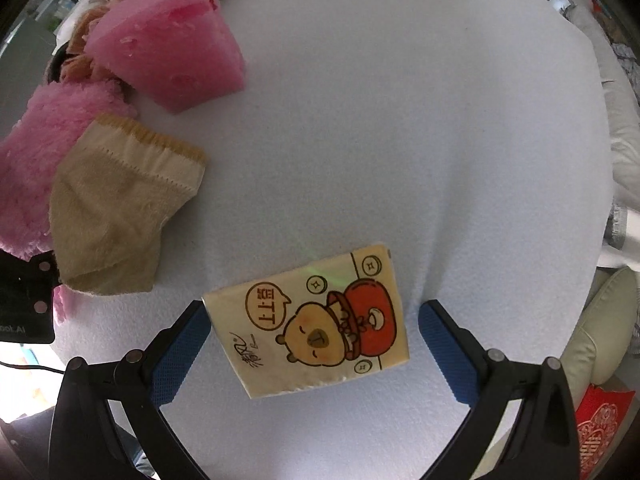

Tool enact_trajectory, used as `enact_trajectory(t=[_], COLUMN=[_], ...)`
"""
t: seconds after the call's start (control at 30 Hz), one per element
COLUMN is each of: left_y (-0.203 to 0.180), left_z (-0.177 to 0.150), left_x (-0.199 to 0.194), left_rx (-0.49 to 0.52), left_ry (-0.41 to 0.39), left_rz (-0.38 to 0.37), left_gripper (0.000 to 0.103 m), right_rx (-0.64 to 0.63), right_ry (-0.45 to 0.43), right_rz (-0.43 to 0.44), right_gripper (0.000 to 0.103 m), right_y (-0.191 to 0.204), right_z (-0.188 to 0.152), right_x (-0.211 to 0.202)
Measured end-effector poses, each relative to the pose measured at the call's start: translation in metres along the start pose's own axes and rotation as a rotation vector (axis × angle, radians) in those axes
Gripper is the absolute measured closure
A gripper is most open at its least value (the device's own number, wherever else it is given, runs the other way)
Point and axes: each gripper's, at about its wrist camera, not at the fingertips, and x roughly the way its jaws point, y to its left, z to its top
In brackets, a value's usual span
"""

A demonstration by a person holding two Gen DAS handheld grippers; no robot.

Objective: Organize soft objects
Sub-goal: 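Grasp the fluffy pink plush with the left tool while the right tool grasps the cartoon card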

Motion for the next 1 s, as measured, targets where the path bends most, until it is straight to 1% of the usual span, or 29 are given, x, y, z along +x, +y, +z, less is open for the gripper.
enact_trajectory(t=[0.03, 0.07, 0.1, 0.2, 0.27, 0.37, 0.4, 0.43, 0.47, 0.5, 0.57, 0.6, 0.63, 0.67, 0.73, 0.8, 1.0], left_y=[0.000, 0.005, 0.007, 0.011, 0.013, 0.009, 0.007, 0.005, 0.003, 0.001, -0.003, -0.005, -0.003, -0.004, -0.007, -0.009, -0.005], left_z=[0.001, -0.015, -0.013, -0.004, -0.006, -0.010, -0.009, -0.009, -0.008, -0.007, -0.007, -0.007, -0.008, -0.008, -0.007, -0.014, -0.036], left_x=[0.000, 0.000, 0.003, 0.005, 0.009, 0.006, 0.005, 0.005, 0.004, 0.003, -0.001, -0.003, -0.006, -0.007, -0.007, -0.010, -0.023], left_rx=[-0.005, -0.010, -0.012, -0.028, -0.029, -0.013, -0.003, 0.007, 0.017, 0.022, 0.030, 0.035, 0.044, 0.056, 0.080, 0.098, 0.131], left_ry=[0.010, 0.013, 0.018, 0.024, 0.013, -0.004, -0.011, -0.017, -0.023, -0.026, -0.033, -0.037, -0.041, -0.043, -0.041, -0.041, -0.071], left_rz=[0.000, 0.002, 0.003, 0.006, 0.018, 0.043, 0.048, 0.045, 0.035, 0.028, 0.006, 0.007, 0.009, 0.014, 0.031, 0.037, 0.002], left_gripper=[0.000, 0.000, 0.000, 0.000, 0.000, 0.000, 0.002, 0.006, 0.012, 0.015, 0.032, 0.036, 0.046, 0.052, 0.056, 0.056, 0.056], right_rx=[0.001, 0.001, 0.000, 0.001, 0.008, 0.024, 0.023, 0.017, 0.011, 0.002, -0.001, 0.008, 0.020, 0.035, 0.063, 0.087, 0.148], right_ry=[0.014, 0.030, 0.043, 0.072, 0.083, 0.089, 0.088, 0.083, 0.076, 0.062, 0.050, 0.055, 0.059, 0.061, 0.064, 0.067, 0.051], right_rz=[0.000, 0.000, -0.002, -0.004, -0.006, -0.006, -0.006, -0.004, -0.006, -0.006, -0.014, -0.017, -0.019, -0.017, -0.012, -0.004, 0.022], right_gripper=[0.000, 0.000, 0.000, 0.000, 0.000, 0.004, 0.007, 0.009, 0.016, 0.020, 0.020, 0.020, 0.020, 0.020, 0.020, 0.020, 0.020], right_y=[-0.001, -0.001, 0.002, 0.003, 0.003, 0.002, 0.003, 0.004, 0.005, 0.007, 0.010, 0.010, 0.009, 0.008, 0.007, 0.006, 0.007], right_z=[-0.001, 0.000, -0.001, -0.001, -0.001, 0.000, 0.009, 0.009, 0.009, 0.008, 0.004, 0.001, -0.001, -0.004, -0.011, -0.018, -0.041], right_x=[0.000, 0.000, -0.008, -0.008, -0.008, -0.009, -0.012, -0.013, -0.014, -0.018, -0.020, -0.020, -0.020, -0.019, -0.021, -0.024, -0.039])
